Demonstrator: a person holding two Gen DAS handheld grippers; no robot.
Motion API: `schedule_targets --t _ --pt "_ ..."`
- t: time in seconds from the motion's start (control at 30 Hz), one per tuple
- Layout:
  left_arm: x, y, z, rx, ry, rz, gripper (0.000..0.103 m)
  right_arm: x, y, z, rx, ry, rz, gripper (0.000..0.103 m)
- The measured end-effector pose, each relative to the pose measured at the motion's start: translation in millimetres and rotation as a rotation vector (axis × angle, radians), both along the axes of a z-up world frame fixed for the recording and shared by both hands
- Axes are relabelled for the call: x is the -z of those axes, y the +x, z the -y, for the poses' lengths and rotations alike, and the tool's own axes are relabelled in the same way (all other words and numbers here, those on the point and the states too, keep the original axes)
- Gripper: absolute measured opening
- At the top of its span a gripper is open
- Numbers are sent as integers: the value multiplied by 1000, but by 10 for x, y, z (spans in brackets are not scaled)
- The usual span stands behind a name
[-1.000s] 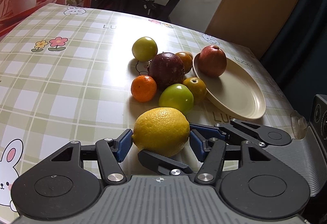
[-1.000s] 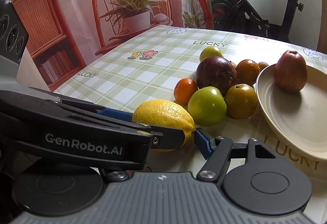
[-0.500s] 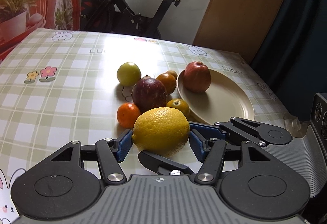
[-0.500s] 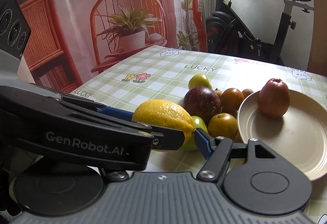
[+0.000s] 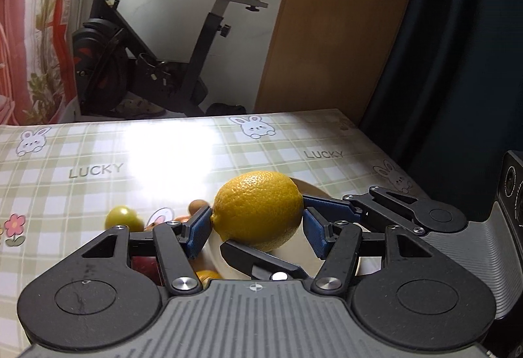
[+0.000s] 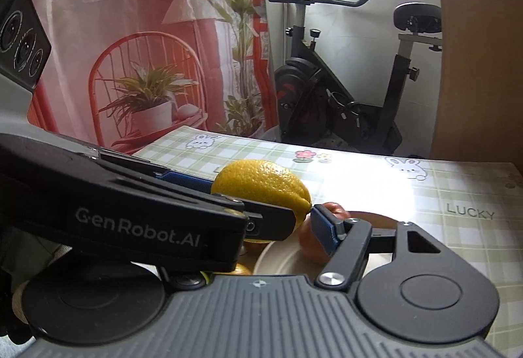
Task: Organize fruits
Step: 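Carry the lemon with the left tool onto the cream plate and release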
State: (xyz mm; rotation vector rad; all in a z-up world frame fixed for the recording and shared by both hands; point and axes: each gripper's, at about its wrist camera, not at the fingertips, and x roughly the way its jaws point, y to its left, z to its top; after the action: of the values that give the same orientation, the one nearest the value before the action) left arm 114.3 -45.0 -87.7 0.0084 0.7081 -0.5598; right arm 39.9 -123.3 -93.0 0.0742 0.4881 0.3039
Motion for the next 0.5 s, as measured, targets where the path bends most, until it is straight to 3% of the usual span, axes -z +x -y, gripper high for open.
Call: schedule_targets --t 0.23,0.5 --pt "273 344 575 82 13 -63 64 209 149 572 90 10 -41 69" --pt "630 712 1039 118 93 -129 64 523 323 982 143 48 -100 69"
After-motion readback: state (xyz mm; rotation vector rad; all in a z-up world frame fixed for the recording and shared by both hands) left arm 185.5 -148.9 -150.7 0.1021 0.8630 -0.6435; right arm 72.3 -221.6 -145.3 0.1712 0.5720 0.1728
